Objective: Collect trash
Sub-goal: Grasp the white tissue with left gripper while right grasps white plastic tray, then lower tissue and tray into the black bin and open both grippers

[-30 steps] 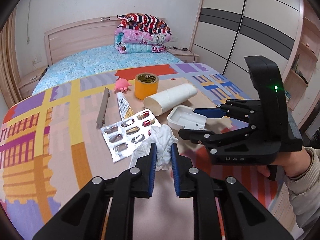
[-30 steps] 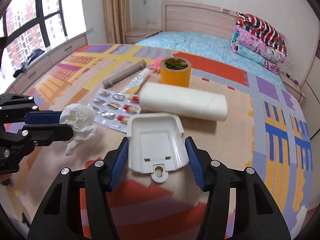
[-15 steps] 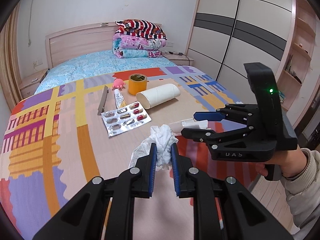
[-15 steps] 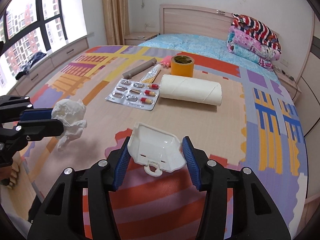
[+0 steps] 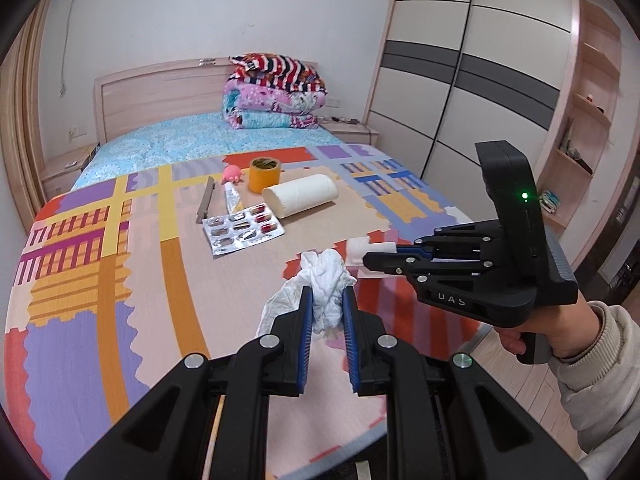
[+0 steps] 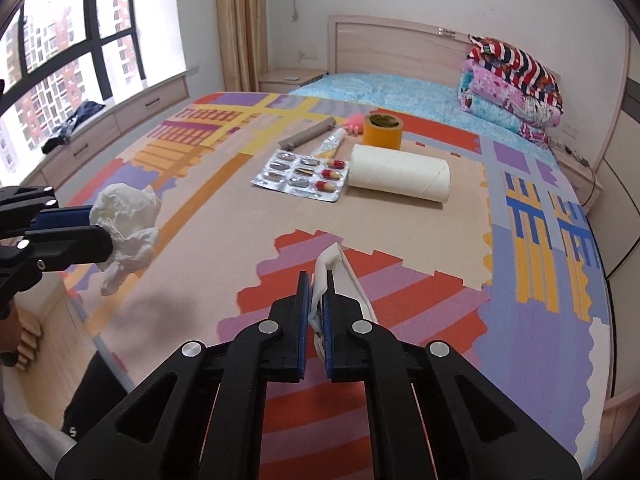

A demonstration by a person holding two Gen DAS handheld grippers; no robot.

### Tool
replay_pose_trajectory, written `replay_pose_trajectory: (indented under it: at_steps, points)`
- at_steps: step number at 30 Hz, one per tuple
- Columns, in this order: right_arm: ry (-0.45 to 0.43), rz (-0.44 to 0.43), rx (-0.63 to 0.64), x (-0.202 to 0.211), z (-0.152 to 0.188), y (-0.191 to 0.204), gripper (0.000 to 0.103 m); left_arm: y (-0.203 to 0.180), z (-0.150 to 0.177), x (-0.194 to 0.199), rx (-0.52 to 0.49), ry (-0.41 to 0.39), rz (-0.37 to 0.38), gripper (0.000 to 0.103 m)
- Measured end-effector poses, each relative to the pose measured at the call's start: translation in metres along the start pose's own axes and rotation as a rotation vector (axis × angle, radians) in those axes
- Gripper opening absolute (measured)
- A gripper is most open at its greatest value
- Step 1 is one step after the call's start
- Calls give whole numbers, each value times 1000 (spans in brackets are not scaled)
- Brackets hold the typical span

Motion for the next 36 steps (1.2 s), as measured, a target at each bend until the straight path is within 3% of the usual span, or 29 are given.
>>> replay_pose_trajectory:
  at_steps: [11,19,25,36]
  points:
    - [-61,-70,9,65,40,45,7,-36,30,34,-10,-18,50,14]
    - [-25,-149,-18,81,89,79,7,-53,77,41,25,34,92,14]
    - [51,-181,3,69,134,102,7,-69,121,33,34,110,133,14]
    - [242,-189,-40,20,207,106,7,-77,219,-6,88,341,149,14]
Point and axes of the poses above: each gripper's, at about its wrist camera, not at the fingertips, and x roughly against the way its jaws point, y to its left, z to its underside, the point moved 9 cm from there along -x, roughly the way its jaws point, and after that the axes turned 8 degrees about -x, right-handed, at the moved point
